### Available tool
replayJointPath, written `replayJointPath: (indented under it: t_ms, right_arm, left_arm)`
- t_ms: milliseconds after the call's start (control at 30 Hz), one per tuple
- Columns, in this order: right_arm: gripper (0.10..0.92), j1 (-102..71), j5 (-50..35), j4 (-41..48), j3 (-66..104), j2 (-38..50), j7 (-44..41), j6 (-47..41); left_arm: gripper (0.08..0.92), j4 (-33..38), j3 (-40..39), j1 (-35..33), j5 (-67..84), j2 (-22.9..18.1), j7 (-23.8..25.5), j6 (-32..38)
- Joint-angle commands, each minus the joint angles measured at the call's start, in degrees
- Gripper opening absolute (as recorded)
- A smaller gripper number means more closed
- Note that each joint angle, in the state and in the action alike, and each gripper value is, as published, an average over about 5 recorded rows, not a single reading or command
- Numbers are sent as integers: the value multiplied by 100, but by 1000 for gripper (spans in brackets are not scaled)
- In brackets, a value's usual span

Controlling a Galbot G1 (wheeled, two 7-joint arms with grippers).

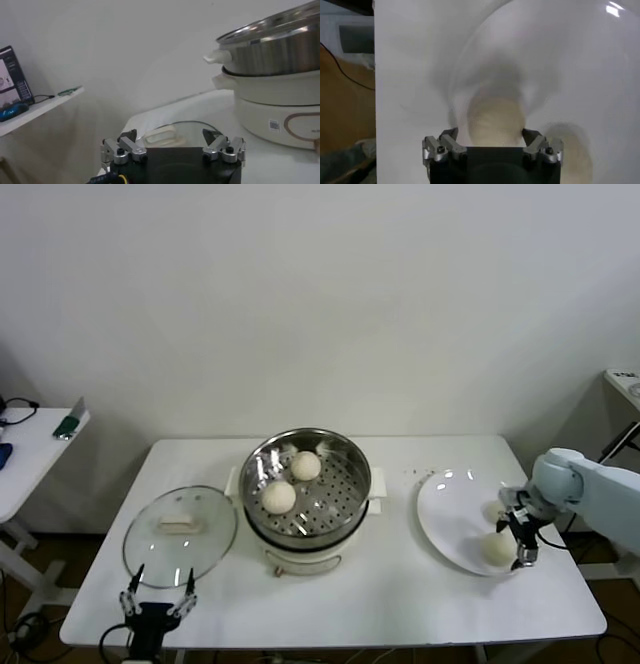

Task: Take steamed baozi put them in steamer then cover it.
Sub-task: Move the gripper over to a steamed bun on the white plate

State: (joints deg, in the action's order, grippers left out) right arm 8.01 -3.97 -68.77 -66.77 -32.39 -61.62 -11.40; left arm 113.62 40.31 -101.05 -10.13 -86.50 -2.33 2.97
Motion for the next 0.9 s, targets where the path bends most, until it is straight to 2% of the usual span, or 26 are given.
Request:
replayJointPath:
  t_ms: [33,500,900]
  right_arm:
    - [823,-149,69,245,191,-205,-21,27]
    - [821,73,-7,267,13,-255,-101,57]
    - [746,107,10,257,-59,-207,-145,105]
  left_arm:
    - [823,-26,-9,-11,-15,-14,-12,15]
    - [823,-63,-11,-23,-33,-24,-14,51]
    - [823,-60,0,-35,-30,-28,-13,56]
